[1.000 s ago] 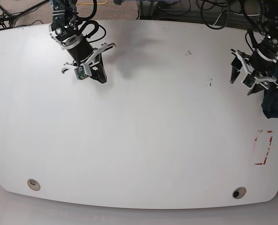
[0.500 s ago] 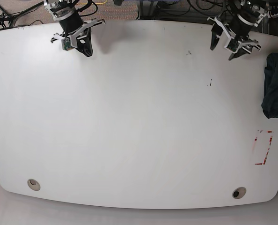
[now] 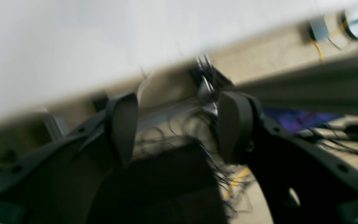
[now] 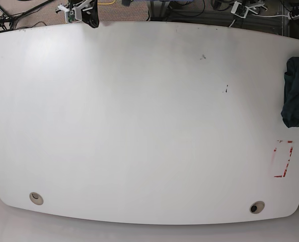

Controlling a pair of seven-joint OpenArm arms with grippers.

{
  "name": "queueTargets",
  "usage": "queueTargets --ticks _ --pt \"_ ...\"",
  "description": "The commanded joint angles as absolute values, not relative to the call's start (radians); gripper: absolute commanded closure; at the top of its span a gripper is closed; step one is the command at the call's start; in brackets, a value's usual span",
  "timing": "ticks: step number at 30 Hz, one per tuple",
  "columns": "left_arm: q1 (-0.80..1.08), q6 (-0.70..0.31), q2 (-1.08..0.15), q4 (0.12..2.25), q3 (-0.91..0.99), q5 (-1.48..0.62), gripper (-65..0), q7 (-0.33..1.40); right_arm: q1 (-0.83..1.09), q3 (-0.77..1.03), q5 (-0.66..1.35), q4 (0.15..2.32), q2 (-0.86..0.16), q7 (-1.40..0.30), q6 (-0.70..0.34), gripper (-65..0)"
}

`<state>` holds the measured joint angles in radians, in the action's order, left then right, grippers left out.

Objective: Fold the T-shirt properly

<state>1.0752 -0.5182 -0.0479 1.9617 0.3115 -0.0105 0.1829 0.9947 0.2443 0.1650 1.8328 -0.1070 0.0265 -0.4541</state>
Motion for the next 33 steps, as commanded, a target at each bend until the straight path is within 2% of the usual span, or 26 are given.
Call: queueTargets --ticks 1,7,10,18,26,33 --pt "1.133 -0.519 -0.051 1.914 0.315 -0.074 -36.5 0.166 1.059 0.246 0.174 1.810 -0.082 0.079 -0.463 -0.5" --pt "1.121 -0.519 -0.113 1.724 0.298 -0.168 -36.5 0.166 1.089 0.240 0.168 1.669 -0.036 0.148 -0.463 -0.6" --pt "1.050 -0.519 -0.154 1.593 0.248 -0.185 -36.5 0.165 1.082 0.205 0.166 1.554 -0.035 0.151 -0.463 -0.6" --pt "0.895 -0.513 -0.185 1.311 0.148 -0.183 -36.5 0.162 0.960 0.162 0.134 1.270 -0.031 0.237 -0.455 -0.6" --pt "0.717 -0.507 -0.180 1.058 0.091 -0.180 -36.5 0.162 0.774 0.160 0.065 0.995 -0.030 0.245 -0.449 -0.6" --pt "0.518 -0.384 -0.179 0.759 0.033 -0.131 -36.5 0.162 0.639 0.159 0.047 0.808 -0.041 0.245 -0.400 -0.6"
